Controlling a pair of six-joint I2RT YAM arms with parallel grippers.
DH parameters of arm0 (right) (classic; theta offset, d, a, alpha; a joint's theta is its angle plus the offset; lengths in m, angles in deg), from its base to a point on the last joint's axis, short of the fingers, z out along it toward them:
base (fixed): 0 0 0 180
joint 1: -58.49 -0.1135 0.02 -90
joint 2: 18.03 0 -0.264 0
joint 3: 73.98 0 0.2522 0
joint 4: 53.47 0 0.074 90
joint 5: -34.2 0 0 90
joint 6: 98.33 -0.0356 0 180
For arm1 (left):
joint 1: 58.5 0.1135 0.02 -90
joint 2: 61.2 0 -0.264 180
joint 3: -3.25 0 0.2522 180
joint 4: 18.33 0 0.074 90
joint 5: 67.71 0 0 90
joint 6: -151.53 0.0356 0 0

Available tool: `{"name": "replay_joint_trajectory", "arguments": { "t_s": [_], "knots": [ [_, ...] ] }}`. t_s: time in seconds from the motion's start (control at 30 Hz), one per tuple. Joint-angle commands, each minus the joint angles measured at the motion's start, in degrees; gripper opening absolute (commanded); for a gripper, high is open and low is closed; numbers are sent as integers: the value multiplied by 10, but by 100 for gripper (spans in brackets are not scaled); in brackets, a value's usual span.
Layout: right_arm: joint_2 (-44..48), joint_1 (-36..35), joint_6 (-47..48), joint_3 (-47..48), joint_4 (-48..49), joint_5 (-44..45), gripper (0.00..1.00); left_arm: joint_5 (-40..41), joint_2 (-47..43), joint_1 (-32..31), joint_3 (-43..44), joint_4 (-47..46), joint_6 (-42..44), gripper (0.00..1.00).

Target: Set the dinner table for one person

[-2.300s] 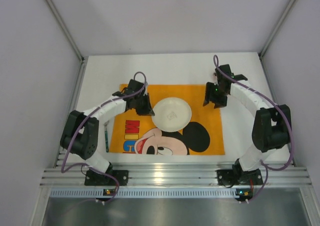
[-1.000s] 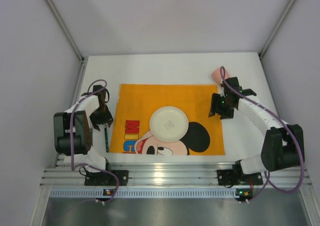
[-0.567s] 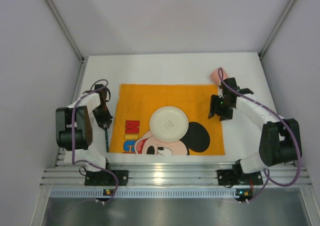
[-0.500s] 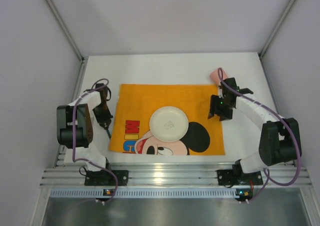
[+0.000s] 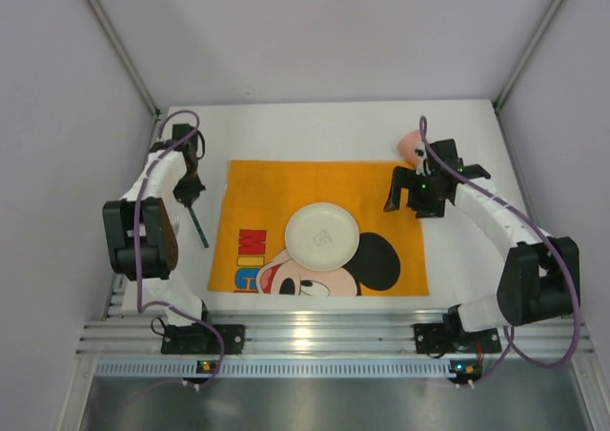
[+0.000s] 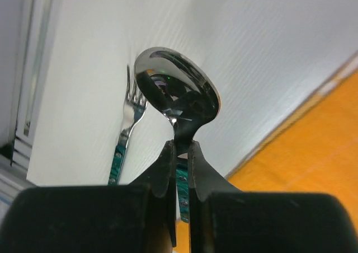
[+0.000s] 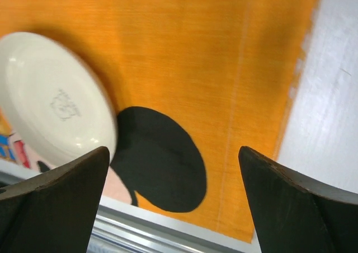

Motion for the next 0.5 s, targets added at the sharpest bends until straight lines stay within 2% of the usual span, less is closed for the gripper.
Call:
{"name": "replay_joint_trajectory", "arguments": {
  "t_s": [0.0, 0.17, 0.23, 0.37, 0.47],
  "knots": [
    [25, -3, 7, 47, 49, -89, 100, 20, -46, -22, 93, 12, 4, 0],
    [18, -43, -11, 75, 110, -224, 100, -137, -64, -82, 117, -47, -45, 0],
    [7, -73, -26, 90, 141, -262, 100, -168, -63, -150, 126, -71, -63, 0],
    [-25, -118, -47, 115, 180, -278, 100, -222, -18, -276, 219, -97, -95, 0],
    [-58, -143, -48, 140, 186, -269, 99, -263, 26, -316, 285, -101, -126, 0]
  ]
}}
